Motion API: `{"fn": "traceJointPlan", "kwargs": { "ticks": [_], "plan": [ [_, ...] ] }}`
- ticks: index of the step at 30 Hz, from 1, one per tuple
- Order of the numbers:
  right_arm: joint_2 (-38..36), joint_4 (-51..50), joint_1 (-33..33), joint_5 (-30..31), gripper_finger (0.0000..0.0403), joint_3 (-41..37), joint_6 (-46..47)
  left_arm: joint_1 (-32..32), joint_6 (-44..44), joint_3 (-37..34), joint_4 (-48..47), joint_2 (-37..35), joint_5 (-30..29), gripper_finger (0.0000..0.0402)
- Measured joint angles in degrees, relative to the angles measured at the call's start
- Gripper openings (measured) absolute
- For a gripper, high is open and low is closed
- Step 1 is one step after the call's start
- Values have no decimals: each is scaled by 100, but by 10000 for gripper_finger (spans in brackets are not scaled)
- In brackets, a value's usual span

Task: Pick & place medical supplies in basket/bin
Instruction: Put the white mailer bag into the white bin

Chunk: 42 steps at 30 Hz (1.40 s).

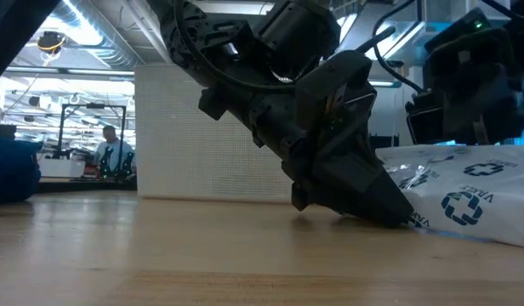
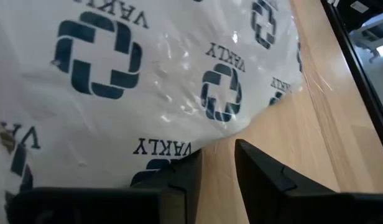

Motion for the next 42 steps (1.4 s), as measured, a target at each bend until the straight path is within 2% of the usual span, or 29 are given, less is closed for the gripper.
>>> {"fn": "traceJointPlan", "kwargs": {
  "ticks": [4, 11, 14, 22, 26, 31, 35, 42],
  "plan": [
    [0, -9, 0, -90, 298, 1, 83, 34, 35, -2, 1, 0, 12, 91],
    [-7, -96, 0, -38, 196, 4, 57, 35, 38, -2, 3, 0, -16, 91],
    [-9, -96, 2, -8, 170, 6, 50, 35, 39, -2, 0, 0, -28, 90],
    [-40, -73, 1, 27, 166, 16, 55, 61, 172, -2, -162, -51, 132, 92],
    [-154, 23, -4, 17, 165, 50, 56, 90, 196, -2, -452, -178, 280, 110],
    [-214, -87, -4, -22, 165, 198, -109, 165, 141, 4, -731, -377, 757, 154],
    [-223, -565, -4, -86, 165, 479, -464, 169, -6, 2, -816, -568, 1119, 185],
    [-229, -1553, -4, -37, 164, 1172, -1189, 153, -279, 13, -1695, -1149, 1915, 199]
  ]
}}
